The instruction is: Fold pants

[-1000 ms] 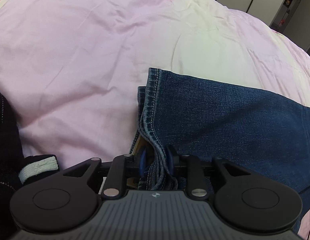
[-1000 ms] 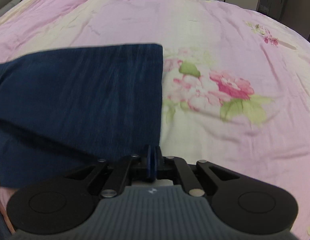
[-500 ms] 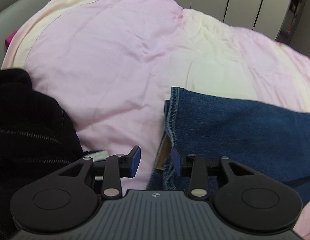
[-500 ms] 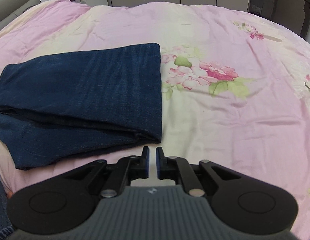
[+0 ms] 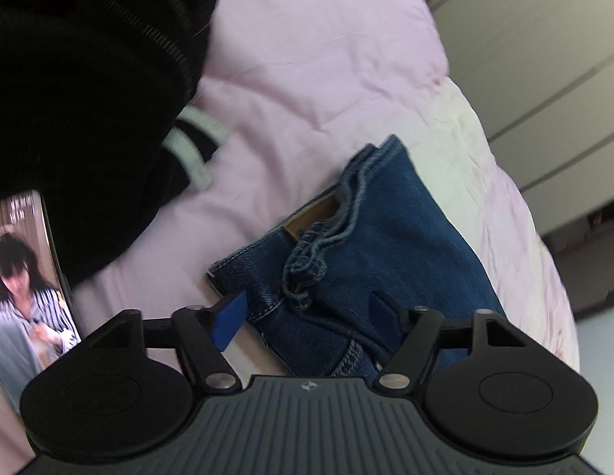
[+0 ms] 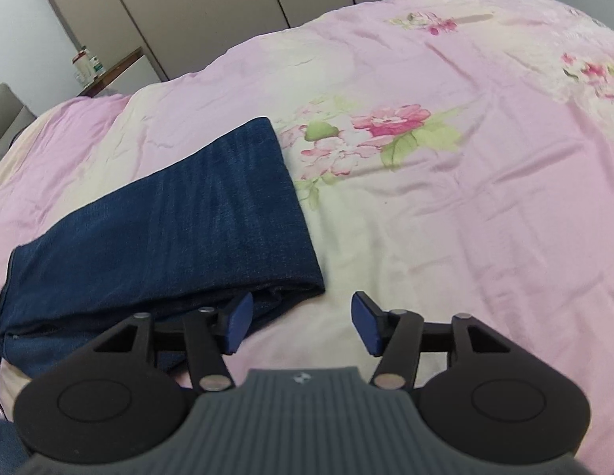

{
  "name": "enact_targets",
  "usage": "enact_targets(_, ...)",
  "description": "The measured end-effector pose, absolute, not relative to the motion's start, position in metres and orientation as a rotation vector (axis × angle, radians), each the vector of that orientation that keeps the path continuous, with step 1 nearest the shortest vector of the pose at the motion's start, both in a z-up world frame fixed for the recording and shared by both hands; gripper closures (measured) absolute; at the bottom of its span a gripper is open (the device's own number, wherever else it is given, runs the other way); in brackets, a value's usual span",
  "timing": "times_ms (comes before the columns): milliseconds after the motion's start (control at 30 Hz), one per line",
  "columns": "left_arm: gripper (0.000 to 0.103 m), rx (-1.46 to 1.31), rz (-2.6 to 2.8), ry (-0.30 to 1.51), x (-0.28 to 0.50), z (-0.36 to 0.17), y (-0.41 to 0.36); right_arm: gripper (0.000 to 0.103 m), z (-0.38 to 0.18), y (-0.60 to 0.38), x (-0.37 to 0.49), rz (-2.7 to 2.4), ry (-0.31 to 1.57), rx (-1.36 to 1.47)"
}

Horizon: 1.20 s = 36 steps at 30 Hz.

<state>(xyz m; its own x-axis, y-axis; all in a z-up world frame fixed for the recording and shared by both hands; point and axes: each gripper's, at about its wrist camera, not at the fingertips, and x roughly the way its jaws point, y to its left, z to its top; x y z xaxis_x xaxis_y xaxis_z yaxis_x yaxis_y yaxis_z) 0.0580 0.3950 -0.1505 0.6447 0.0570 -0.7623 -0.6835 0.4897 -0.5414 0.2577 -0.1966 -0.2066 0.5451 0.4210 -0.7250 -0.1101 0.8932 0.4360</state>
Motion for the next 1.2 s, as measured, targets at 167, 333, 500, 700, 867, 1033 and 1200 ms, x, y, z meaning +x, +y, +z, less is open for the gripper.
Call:
enact_targets(167,0.017,-1.066,0.530,0.746,0.057,-0.180,0.404,0.043,-0.224,-0.220,0.271,0.272,0.969,0.596)
enact_targets(333,0.020,-1.070,0.508,0.740,0.059,-0.187,0.408,0.041,-0.247,-0.235,0.286,0.261,0.983,0.852)
enact_targets(500,0.044,-1.068,0.524,0.756,0.063,-0.191,0.409,0.055,-0.266,-0.218,0.299,0.329,1.018,0.950)
enact_targets(700,0.065,-1.004,0.565,0.814,0.078,-0.187,0.406,0.078,-0.281,-0.215,0.308,0.329,1.041,1.029)
enact_targets(867,0.075,-0.839,0.598,0.909,0.098,-0.162,0.395,0.092,-0.240,-0.212,0.307,0.365,0.994,0.944)
enact_targets(1033,0.078,-0.712,0.617,0.934,0.111,-0.133,0.369,0.094,-0.194,-0.219,0.307,0.371,0.958,0.895)
enact_targets(1200,0.079,-0.679,0.488,0.954,0.126,-0.115,0.313,0.094,-0.163,-0.263,0.293,0.354,0.877,0.868)
